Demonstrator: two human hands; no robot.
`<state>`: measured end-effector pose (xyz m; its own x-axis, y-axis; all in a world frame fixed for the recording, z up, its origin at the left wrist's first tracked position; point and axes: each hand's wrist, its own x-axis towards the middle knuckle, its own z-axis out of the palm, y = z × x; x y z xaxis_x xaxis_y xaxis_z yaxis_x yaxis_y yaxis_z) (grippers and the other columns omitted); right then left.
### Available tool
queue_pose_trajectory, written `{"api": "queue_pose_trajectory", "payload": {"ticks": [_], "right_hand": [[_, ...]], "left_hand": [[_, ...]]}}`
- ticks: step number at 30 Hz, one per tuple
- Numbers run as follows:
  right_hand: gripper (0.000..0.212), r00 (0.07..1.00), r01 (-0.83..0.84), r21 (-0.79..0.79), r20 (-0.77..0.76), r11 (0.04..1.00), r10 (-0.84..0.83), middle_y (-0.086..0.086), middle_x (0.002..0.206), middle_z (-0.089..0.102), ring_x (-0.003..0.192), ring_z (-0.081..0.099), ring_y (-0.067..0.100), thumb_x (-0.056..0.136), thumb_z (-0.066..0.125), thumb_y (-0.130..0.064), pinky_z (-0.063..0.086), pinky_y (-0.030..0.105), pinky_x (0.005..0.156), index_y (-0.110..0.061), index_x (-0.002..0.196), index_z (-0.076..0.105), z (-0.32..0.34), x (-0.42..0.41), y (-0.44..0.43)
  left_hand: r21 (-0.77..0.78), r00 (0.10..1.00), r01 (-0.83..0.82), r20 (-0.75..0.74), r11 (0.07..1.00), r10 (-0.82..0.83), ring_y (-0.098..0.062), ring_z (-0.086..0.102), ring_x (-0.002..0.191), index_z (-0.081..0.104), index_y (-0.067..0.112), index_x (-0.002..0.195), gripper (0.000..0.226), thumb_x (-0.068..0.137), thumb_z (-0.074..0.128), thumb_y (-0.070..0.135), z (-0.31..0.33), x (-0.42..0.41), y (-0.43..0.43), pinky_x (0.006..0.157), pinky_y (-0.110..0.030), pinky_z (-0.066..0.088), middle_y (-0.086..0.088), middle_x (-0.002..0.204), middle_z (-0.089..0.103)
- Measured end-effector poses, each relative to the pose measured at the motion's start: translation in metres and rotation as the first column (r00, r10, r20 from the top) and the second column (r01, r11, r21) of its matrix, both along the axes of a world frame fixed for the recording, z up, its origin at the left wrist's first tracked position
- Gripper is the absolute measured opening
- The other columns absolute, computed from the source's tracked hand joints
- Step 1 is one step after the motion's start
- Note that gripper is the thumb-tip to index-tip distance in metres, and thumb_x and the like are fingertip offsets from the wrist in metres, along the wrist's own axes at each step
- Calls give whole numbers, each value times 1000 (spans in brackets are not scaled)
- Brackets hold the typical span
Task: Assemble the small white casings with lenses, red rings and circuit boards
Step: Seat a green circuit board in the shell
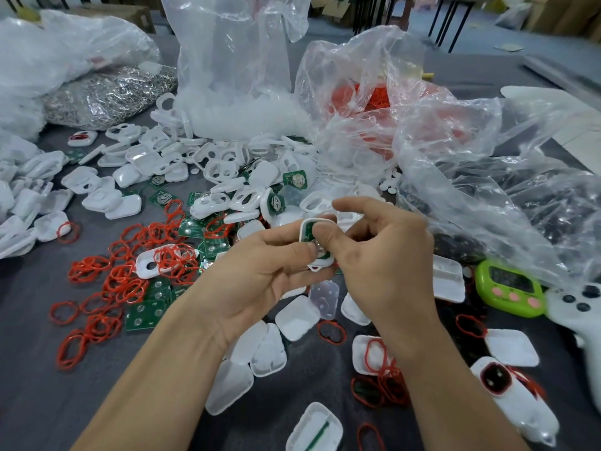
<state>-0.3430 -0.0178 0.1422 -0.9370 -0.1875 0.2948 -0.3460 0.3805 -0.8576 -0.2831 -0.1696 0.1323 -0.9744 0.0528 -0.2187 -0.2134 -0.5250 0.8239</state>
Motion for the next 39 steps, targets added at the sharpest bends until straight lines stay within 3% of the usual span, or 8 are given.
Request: {"api": "queue_pose_trajectory", "payload": {"ticks": [4,7,11,16,21,27,39], "right_hand": [[16,993,-29,-30,112,999,32,-9,59,67,54,63,6,83,80,-48,45,14,51,-32,89,80,-3,-2,2],[7,949,-86,-197,281,977,140,-7,75,77,68,72,12,86,77,-33,56,30,65,-28,88,81,-1,-10,10],[12,833,-184,-356,439,916,338,6,90,80,83,78,25,93,71,-7,64,42,75,-13,101,79,2,-9,11],[13,861,-133,-329,428,935,273,6,89,80,83,78,26,93,72,-5,64,44,76,-14,99,79,-2,-7,8],[12,866,-123,-335,424,934,266,3,87,80,81,78,22,94,71,-9,63,37,67,-17,96,80,-5,-6,5],[12,927,-102,-285,321,953,195,-3,83,80,80,78,19,86,73,-15,64,48,79,-23,90,81,-10,-3,-1],[10,928,-15,-307,350,952,127,-5,75,79,70,77,15,72,76,-28,63,38,68,-27,81,82,-13,0,-3]], "left_hand": [[-90,998,-63,11,994,64,-26,70,113,76,4,117,31,95,56,-7,-1,-1,3,88,-34,61,-21,120,73],[-77,996,-90,21,993,92,-21,75,101,78,7,113,32,96,55,-6,1,-1,3,79,-27,61,-15,114,76],[-112,996,-84,34,990,88,-28,73,108,77,9,116,32,96,56,-5,0,0,5,79,-27,61,-16,115,76],[-137,996,-74,36,988,79,-32,71,113,75,8,119,31,97,57,-4,-1,1,5,82,-29,62,-18,117,75],[-127,996,-71,36,989,76,-32,72,110,76,5,117,29,96,58,-5,-2,1,5,81,-28,62,-19,115,75],[-153,998,-52,13,987,55,-27,74,108,73,6,122,32,95,60,-4,-3,1,5,85,-30,61,-19,118,74],[-150,1000,-21,-9,989,20,-25,74,106,76,6,118,33,86,68,8,-3,2,4,84,-29,60,-18,117,75]]}}
